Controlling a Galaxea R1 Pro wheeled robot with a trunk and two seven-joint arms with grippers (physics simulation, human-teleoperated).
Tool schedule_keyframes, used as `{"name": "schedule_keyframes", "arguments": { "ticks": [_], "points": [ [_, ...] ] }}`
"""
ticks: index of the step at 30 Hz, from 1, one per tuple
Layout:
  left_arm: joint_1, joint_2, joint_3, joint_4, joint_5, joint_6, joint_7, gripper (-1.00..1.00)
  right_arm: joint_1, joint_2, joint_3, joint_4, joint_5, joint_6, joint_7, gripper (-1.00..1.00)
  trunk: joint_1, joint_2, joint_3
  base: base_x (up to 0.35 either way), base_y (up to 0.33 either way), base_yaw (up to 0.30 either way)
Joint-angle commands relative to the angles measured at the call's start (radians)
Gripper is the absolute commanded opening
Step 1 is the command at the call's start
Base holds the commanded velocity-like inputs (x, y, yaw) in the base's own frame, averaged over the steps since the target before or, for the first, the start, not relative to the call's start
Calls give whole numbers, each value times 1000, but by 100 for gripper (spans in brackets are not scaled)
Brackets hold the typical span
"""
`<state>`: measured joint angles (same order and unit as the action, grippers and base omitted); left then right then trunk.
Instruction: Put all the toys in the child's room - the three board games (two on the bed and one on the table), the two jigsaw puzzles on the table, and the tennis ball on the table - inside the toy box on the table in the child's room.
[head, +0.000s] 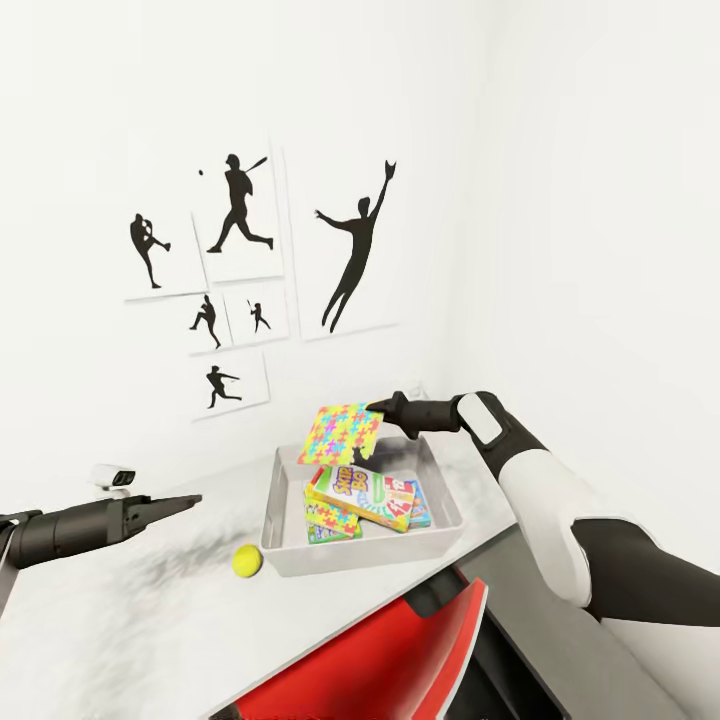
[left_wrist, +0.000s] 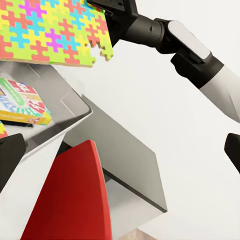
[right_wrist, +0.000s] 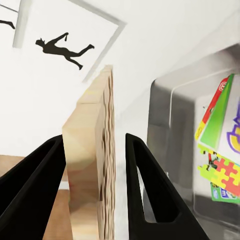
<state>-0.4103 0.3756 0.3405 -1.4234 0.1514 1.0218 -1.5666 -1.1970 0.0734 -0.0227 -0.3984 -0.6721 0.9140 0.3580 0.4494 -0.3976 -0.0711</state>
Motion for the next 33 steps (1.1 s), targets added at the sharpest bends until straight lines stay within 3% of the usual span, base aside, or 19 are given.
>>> {"name": "schedule_keyframes", "arguments": {
  "ticks": [1, 21, 27, 33],
  "points": [
    [-1, 0, 0, 0, -1, 11, -4, 100, -1, 0, -3, 1, 6, 3, 6, -100, 1, -2, -4, 0, 0, 0],
    [-1, 0, 0, 0, -1, 9, -4, 100, -4, -11, -3, 8, 6, 3, 5, -100, 1, -2, -37, 0, 0, 0],
    [-1, 0, 0, 0, -2, 9, -4, 100, -5, -44, -6, 7, 5, 3, 6, -100, 1, -2, -46, 0, 0, 0],
    [-1, 0, 1, 0, -3, 9, -4, 100, -6, -55, -6, 8, 5, 3, 6, -100, 1, -2, -56, 0, 0, 0]
  ]
}}
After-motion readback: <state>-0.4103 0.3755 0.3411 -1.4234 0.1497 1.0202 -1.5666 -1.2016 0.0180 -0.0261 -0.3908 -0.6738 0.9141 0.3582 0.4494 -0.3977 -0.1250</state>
